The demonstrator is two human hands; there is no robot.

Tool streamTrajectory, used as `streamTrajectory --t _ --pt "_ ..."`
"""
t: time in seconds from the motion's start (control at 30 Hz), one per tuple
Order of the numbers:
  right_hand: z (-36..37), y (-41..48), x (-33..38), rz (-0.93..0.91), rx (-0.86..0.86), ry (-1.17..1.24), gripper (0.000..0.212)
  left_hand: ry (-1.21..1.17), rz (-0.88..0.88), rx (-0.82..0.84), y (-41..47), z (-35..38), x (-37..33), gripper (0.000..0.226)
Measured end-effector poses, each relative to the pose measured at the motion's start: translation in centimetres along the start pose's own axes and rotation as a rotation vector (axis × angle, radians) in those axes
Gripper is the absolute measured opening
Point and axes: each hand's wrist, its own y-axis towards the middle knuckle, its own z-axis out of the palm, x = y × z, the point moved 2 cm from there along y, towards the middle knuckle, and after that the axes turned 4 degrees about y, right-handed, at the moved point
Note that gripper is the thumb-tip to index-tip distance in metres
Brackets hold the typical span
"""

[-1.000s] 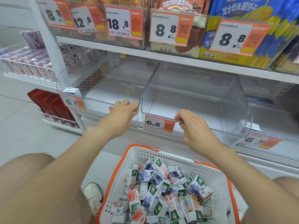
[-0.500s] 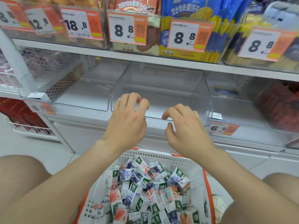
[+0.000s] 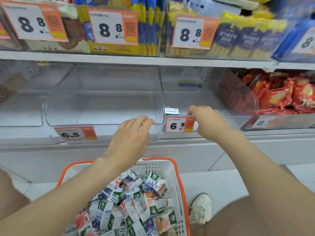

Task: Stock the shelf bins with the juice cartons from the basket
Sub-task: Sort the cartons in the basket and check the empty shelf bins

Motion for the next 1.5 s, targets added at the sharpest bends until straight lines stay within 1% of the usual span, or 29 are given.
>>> streamTrajectory --t 0.07,0.13,0.2,0.37,0.43,0.67,0.8,0.9,0.97,1.0,1.03,1.07,1.1,1.13,1.17,1.23,1.27,1.33,1.43,1.5 --pt "0.1 0.2 -0.2 -0.045 0.012 0.065 0.052 0.034 -0.009 0.005 -0.2 0.7 0.4 0.062" --pt "0.1 0.3 -0.3 -0.072 0.016 0.081 0.055 0.07 -0.015 0.013 -0.2 1.0 0.6 0.077" --pt "0.1 0.4 -0.5 -0.09 0.013 0.079 0.058 0.096 -0.026 0.008 -0.1 0.9 0.7 0.085" --pt "-1.2 0.2 -0.9 -0.074 -0.114 0.086 0.06 0.108 -0.05 -0.01 0.0 1.0 0.7 0.086" --pt "-1.7 -0.1 -0.9 -0.068 -0.13 0.081 0.059 0.097 -0.058 -0.013 0.0 1.0 0.9 0.084" --pt "-0.9 -2.5 -0.5 -0.127 0.044 0.057 0.06 0.037 -0.058 -0.005 0.2 0.7 1.0 0.083" --pt "-0.6 -2.9 -0.4 -0.143 0.053 0.052 0.062 -0.005 -0.061 0.004 0.2 0.7 1.1 0.08" --pt "-0.6 -3.2 0.5 -0.123 0.053 0.014 0.073 0.005 -0.053 -0.041 -0.2 0.5 1.0 0.072" --pt "-0.7 -3.9 2.2 -0.132 -0.042 -0.025 0.081 0.052 -0.011 -0.139 -0.6 -0.3 0.6 0.053" --pt "-1.0 -4.4 3.3 -0.163 -0.116 -0.017 0.08 0.071 0.026 -0.2 -1.0 -0.8 0.4 0.04" --pt "-1.1 -4.9 4.6 -0.212 -0.182 0.019 0.075 0.08 0.061 -0.238 -1.5 -1.2 0.4 0.028" --pt "-1.2 -5.6 6.0 -0.269 -0.218 0.077 0.066 0.074 0.085 -0.24 -2.1 -1.5 0.4 0.02" --pt "-1.0 -6.2 7.4 -0.319 -0.2 0.139 0.057 0.054 0.095 -0.195 -2.6 -1.6 0.4 0.016" --pt "-0.4 -6.6 8.6 -0.36 -0.128 0.186 0.049 0.023 0.082 -0.098 -3.3 -1.2 0.6 0.015" --pt "0.6 -7.0 9.8 -0.397 -0.015 0.198 0.043 -0.012 0.039 0.043 -4.1 -0.7 0.7 0.015" --pt "3.7 -7.5 11.6 -0.454 0.211 0.146 0.037 -0.051 -0.096 0.353 -5.8 1.3 1.6 0.014" --pt "5.2 -7.7 12.3 -0.475 0.291 0.101 0.035 -0.045 -0.124 0.47 -6.8 2.5 2.0 0.015" --pt "8.0 -8.0 13.3 -0.513 0.406 -0.004 0.029 -0.026 -0.11 0.644 -8.7 4.6 2.9 0.017" --pt "11.6 -8.4 14.0 -0.504 0.569 -0.088 0.013 -0.05 -0.095 0.876 -11.7 7.9 3.4 0.016" --pt "14.2 -8.6 14.2 -0.497 0.642 -0.095 0.023 -0.041 -0.068 0.991 -13.5 9.6 3.3 0.022"
